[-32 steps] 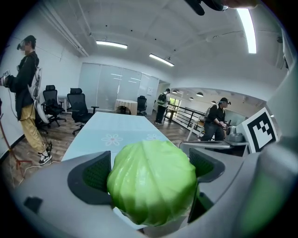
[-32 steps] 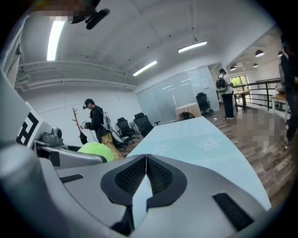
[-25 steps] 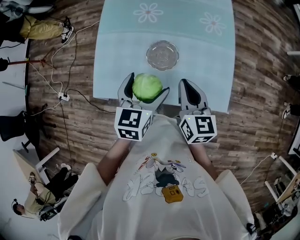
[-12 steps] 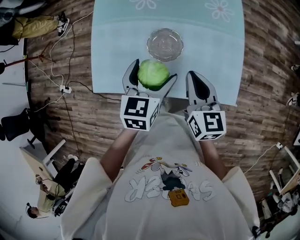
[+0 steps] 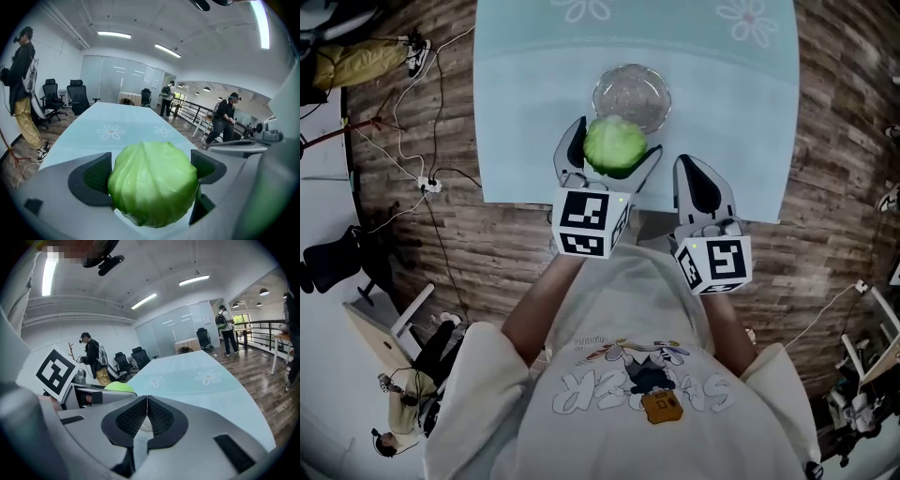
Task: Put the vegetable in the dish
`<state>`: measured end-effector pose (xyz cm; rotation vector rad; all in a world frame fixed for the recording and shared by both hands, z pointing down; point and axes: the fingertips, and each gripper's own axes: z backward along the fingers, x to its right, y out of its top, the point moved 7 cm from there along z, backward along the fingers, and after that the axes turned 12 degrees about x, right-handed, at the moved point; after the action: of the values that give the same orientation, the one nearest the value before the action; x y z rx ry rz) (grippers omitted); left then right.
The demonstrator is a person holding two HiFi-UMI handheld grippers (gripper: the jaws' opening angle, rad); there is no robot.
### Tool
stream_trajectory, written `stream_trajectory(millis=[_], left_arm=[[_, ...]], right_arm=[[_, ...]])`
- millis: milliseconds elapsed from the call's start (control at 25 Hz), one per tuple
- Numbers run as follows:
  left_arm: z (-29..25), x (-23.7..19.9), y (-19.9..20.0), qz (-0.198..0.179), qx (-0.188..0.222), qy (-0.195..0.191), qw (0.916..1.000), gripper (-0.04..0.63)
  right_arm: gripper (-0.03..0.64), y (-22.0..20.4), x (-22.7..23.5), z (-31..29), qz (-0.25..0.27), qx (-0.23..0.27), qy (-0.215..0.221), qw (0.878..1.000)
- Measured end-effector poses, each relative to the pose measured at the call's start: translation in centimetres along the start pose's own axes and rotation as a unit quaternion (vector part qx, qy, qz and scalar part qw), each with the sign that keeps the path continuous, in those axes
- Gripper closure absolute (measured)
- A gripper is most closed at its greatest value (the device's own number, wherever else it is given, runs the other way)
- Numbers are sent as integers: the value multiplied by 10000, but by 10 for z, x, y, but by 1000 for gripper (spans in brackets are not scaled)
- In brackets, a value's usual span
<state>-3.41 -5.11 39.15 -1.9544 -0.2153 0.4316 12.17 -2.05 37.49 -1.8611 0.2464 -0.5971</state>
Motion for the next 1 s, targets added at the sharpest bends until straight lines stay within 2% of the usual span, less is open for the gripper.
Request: stream_trajectory(millis=[600,760,1000], left_arm=[[-63,-21,-35,90,-447,5,9990,64],[-74,-23,-43,97,-537,66,9985,64],[-91,-22,-56,90,-662,77,9977,64]], right_arm=[[594,-8,18,-32,-104,-111,-212,9997],[594,-5,21,-35,-121,-128,-98,9998],[594,-5,30,-36,-172,-117,-146,9997]])
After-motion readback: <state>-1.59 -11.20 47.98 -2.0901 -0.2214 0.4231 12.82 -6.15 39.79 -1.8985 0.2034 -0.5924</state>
